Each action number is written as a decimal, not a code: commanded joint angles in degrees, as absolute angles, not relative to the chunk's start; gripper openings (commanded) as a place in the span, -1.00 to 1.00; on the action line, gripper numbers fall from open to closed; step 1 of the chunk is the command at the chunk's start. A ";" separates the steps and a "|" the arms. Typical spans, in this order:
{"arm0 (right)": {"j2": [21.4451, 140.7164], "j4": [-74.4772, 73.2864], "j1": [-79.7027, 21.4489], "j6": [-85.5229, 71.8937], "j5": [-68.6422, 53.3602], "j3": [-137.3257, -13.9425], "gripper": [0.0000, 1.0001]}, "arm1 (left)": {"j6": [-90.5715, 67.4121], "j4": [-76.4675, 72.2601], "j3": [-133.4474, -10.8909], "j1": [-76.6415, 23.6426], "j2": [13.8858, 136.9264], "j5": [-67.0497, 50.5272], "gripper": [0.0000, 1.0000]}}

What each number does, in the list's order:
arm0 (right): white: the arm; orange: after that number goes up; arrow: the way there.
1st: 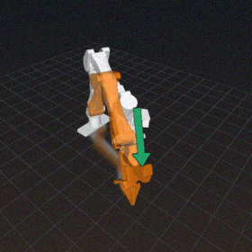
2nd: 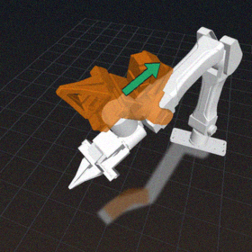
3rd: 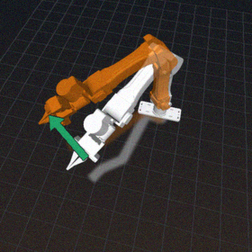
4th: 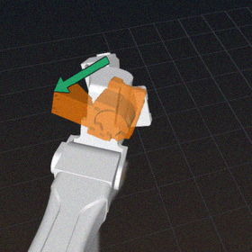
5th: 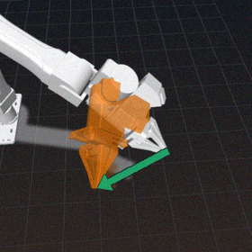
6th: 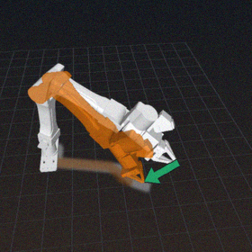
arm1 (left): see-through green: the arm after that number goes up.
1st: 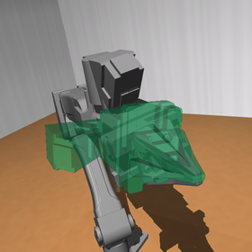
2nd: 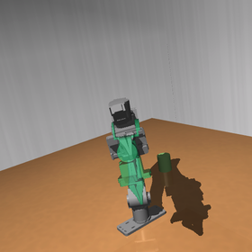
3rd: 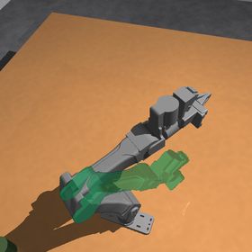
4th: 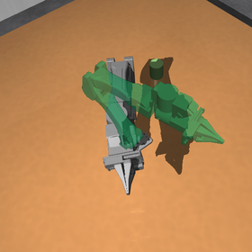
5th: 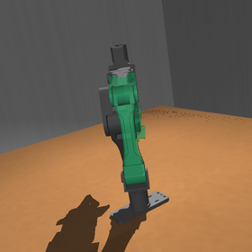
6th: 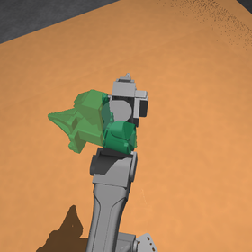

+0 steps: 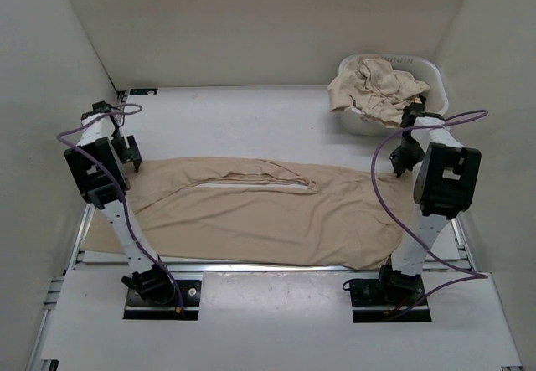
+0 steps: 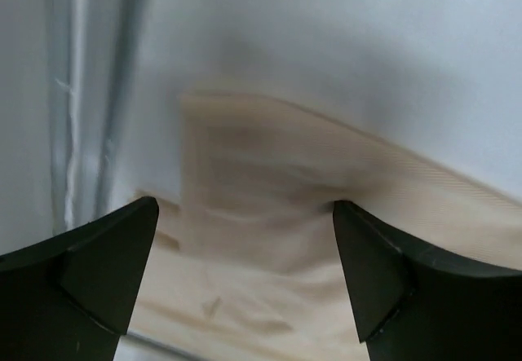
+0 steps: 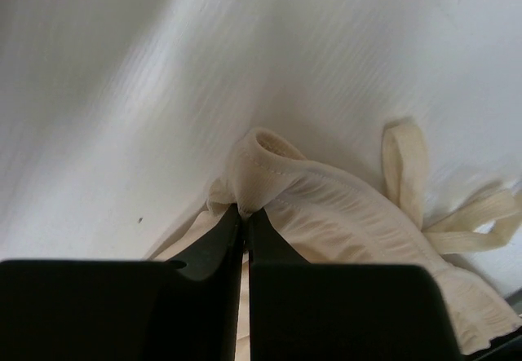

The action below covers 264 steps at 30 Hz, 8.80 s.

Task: Fold and stack the trousers
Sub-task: Flatten the trousers out, then fold the trousers

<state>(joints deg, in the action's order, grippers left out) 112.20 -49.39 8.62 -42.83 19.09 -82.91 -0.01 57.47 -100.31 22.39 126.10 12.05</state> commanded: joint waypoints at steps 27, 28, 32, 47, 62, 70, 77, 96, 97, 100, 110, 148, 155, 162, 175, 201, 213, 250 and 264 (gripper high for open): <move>115.66 -50.01 13.36 -32.97 17.49 -88.15 -1.00 | 0.00 50.98 -121.90 22.94 135.35 -12.57 1.00; 115.66 -50.01 13.36 -32.96 16.88 -88.68 -1.00 | 0.00 51.50 -121.90 22.94 135.35 -13.18 1.00; 116.19 -51.24 13.36 -32.43 16.87 -90.26 -1.00 | 0.00 52.90 -122.61 22.94 132.28 -15.37 1.00; 115.66 -50.62 13.36 -32.96 15.30 -88.68 -1.00 | 0.00 53.09 -132.44 21.63 141.48 -3.78 1.00; 118.13 -54.32 13.36 -35.15 13.35 -93.78 0.17 | 0.00 53.09 -117.33 17.49 144.49 -0.35 -0.57; 124.37 -56.87 13.36 -42.71 14.06 -97.65 0.14 | 0.00 53.09 -118.65 17.49 141.51 0.79 -0.72; 123.59 -51.07 13.89 -44.47 14.59 -91.85 -1.00 | 0.00 50.63 -124.78 17.49 135.27 2.54 -0.72; 88.96 -43.42 16.78 -40.43 10.20 -73.41 -1.00 | 0.00 43.42 -100.75 20.29 100.83 8.80 -0.72; 87.29 -42.81 16.79 -40.43 9.67 -71.47 -1.00 | 0.00 43.42 -94.46 20.30 99.68 8.09 -0.72; 86.75 -40.17 16.79 -40.43 6.25 -65.84 -1.00 | 0.00 43.42 -84.41 20.92 97.65 8.09 -0.57; 89.03 -38.85 16.79 -39.82 5.89 -64.25 -1.00 | 0.00 48.59 -81.63 25.75 98.00 4.40 0.65; 93.25 -44.91 18.98 -36.56 9.76 -76.73 -1.00 | 0.00 47.63 -94.92 23.38 118.48 12.04 0.38; 93.25 -44.39 21.27 -36.56 9.76 -75.41 -1.00 | 0.00 52.90 -94.39 26.54 115.66 3.80 0.51; 93.25 -43.86 21.27 -37.09 7.56 -74.36 -1.00 | 0.00 56.95 -90.01 25.22 121.02 2.37 0.52; 93.25 -45.96 21.27 -34.46 6.24 -80.06 -1.00 | 0.00 60.29 -107.74 26.46 125.52 0.34 -0.72; 92.29 -46.85 21.27 -31.11 5.89 -77.78 -1.00 | 0.00 58.54 -118.12 23.55 129.81 -2.72 0.68; 92.29 -48.52 21.27 -31.11 7.03 -78.84 -1.00 | 0.00 56.61 -121.46 23.55 137.20 -8.08 0.18; 88.95 -49.66 21.79 -31.11 8.70 -80.24 -1.00 | 0.00 55.99 -118.38 23.02 123.23 -4.40 -0.72; 72.26 -57.47 26.53 -32.25 10.28 -75.86 -1.00 | 0.00 57.66 -114.90 28.38 109.88 10.80 -0.72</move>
